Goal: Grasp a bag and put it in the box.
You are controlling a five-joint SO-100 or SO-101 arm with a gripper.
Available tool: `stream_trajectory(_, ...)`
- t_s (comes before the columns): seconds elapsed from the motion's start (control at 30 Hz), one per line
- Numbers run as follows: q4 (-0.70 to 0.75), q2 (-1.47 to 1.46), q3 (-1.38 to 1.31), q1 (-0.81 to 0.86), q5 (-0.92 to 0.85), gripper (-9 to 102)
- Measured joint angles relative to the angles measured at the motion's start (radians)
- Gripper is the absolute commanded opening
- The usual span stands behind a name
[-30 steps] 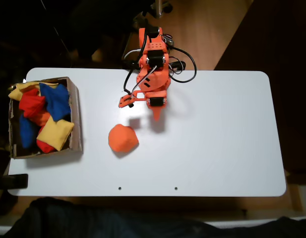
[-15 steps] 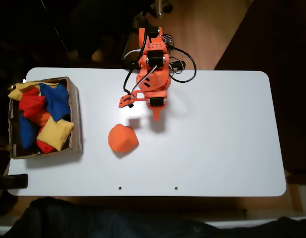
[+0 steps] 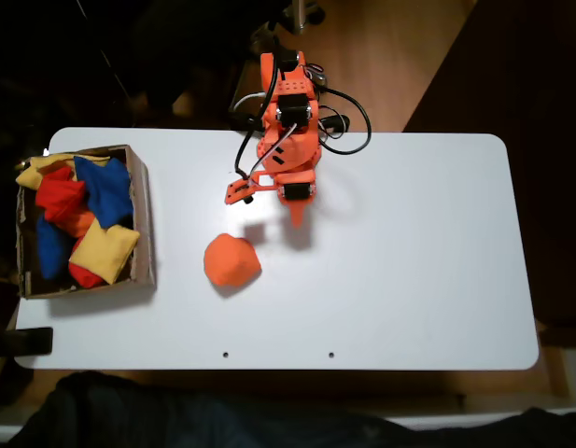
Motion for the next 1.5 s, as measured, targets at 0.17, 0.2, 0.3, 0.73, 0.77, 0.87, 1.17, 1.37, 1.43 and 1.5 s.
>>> stream_trajectory(0.17,0.0,0.0,0.0,0.0,0.0,0)
stream_trajectory(0.2,0.0,0.0,0.0,0.0,0.0,0)
stream_trajectory(0.3,-0.009,0.0,0.002,0.0,0.003,0)
stream_trajectory(0.73,-0.046,0.0,0.009,0.003,0.015,0)
stream_trajectory(0.77,-0.049,0.0,0.011,0.003,0.018,0)
stream_trajectory(0.87,-0.054,0.0,0.014,0.011,0.025,0)
stream_trajectory(1.17,-0.095,-0.037,0.014,0.052,0.023,0)
stream_trajectory(1.37,-0.167,-0.129,-0.011,0.1,0.021,0)
stream_trajectory(1.43,-0.176,-0.164,-0.038,0.1,0.021,0)
stream_trajectory(1.5,-0.183,-0.198,-0.071,0.123,0.021,0)
